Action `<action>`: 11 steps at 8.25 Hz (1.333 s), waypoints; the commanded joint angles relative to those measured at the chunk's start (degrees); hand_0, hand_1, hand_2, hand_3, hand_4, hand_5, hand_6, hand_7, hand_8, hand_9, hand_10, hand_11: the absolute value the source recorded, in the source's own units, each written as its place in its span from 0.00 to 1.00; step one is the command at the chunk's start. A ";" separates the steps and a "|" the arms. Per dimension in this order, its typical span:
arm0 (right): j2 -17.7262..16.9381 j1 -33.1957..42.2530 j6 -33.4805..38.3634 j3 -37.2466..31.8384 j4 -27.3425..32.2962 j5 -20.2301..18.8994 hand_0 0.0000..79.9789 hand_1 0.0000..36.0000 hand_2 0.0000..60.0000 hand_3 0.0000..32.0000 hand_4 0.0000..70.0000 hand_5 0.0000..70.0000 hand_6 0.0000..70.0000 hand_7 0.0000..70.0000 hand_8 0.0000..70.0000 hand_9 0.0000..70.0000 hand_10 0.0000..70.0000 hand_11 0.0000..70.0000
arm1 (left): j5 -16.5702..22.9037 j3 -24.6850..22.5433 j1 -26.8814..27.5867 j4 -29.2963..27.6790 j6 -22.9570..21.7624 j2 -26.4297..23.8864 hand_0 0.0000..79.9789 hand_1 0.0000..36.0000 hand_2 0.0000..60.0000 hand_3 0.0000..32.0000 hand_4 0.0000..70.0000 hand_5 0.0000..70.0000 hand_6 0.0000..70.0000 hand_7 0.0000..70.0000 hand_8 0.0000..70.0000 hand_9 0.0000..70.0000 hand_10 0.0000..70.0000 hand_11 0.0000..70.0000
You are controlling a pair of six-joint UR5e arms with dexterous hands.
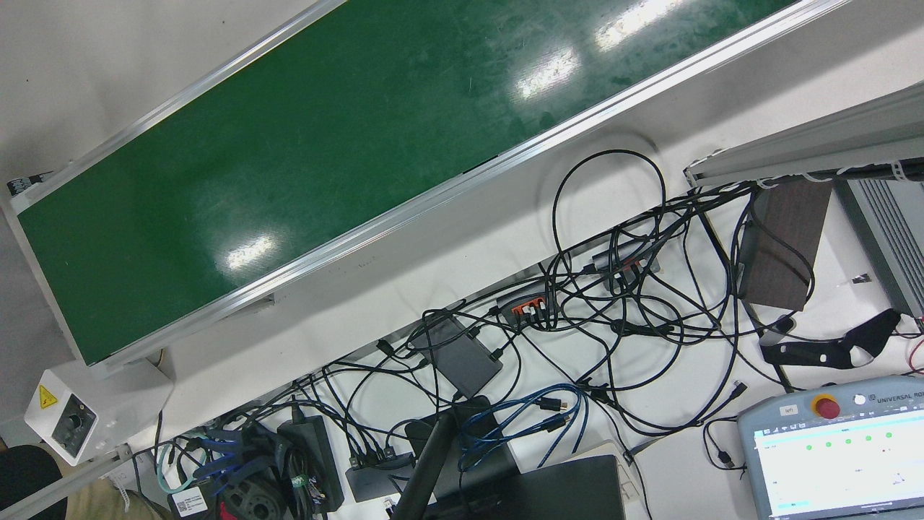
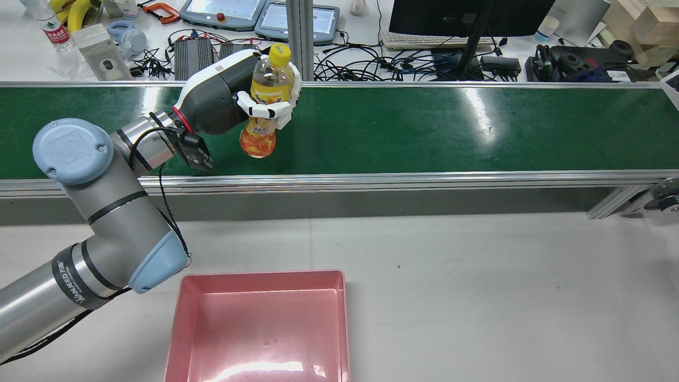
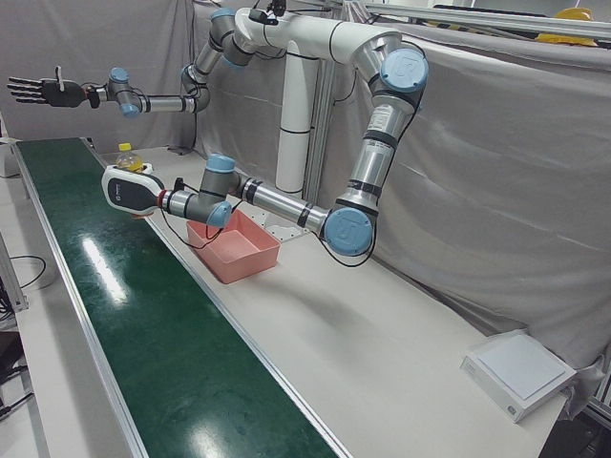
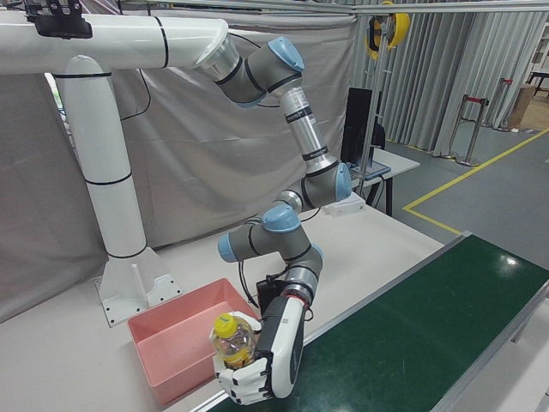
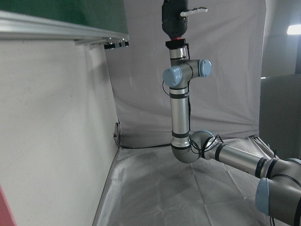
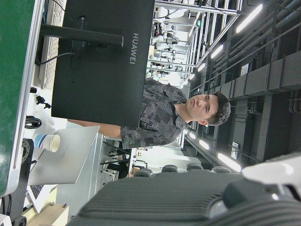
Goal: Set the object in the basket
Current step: 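Lift the bottle off the conveyor and carry it over the pink tray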
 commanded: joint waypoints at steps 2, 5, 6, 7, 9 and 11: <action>-0.03 -0.02 -0.03 0.08 0.00 0.00 0.00 0.00 0.00 0.00 0.00 0.00 0.00 0.00 0.00 0.00 0.00 0.00 | -0.16 -1.27 11.98 -2.32 4.20 -0.04 0.63 0.52 1.00 0.00 1.00 1.00 0.95 1.00 0.94 1.00 1.00 1.00; -0.03 0.06 -0.03 0.08 0.00 0.00 0.00 0.00 0.00 0.00 0.00 0.00 0.00 0.00 0.00 0.00 0.00 0.00 | -0.07 -3.89 17.90 -3.12 5.97 0.23 0.64 0.50 1.00 0.00 1.00 1.00 0.95 1.00 0.94 1.00 1.00 1.00; 0.06 -0.02 0.06 0.08 0.00 0.00 0.00 0.00 0.00 0.00 0.00 0.00 0.00 0.00 0.00 0.00 0.00 0.00 | -0.07 -5.99 19.12 -3.12 6.07 1.88 0.64 0.50 1.00 0.00 1.00 1.00 0.96 1.00 0.94 1.00 1.00 1.00; -0.03 0.06 -0.03 0.08 0.00 0.00 0.00 0.00 0.00 0.00 0.00 0.00 0.00 0.00 0.00 0.00 0.00 0.00 | -0.07 -7.58 19.48 -3.47 6.16 5.03 0.64 0.50 1.00 0.00 1.00 1.00 0.97 1.00 0.95 1.00 1.00 1.00; -0.03 -0.02 -0.03 0.08 0.00 0.00 0.00 0.00 0.00 0.00 0.00 0.00 0.00 0.00 0.00 0.00 0.00 0.00 | 0.01 -10.13 19.49 -8.02 6.68 13.20 0.63 0.48 1.00 0.00 1.00 1.00 0.97 1.00 0.94 1.00 1.00 1.00; -0.03 -0.02 -0.03 0.08 0.00 0.00 0.00 0.00 0.00 0.00 0.00 0.00 0.00 0.00 0.00 0.00 0.00 0.00 | 0.10 -11.63 20.01 -8.83 6.95 14.38 0.63 0.47 1.00 0.00 1.00 1.00 0.97 1.00 0.94 1.00 0.98 1.00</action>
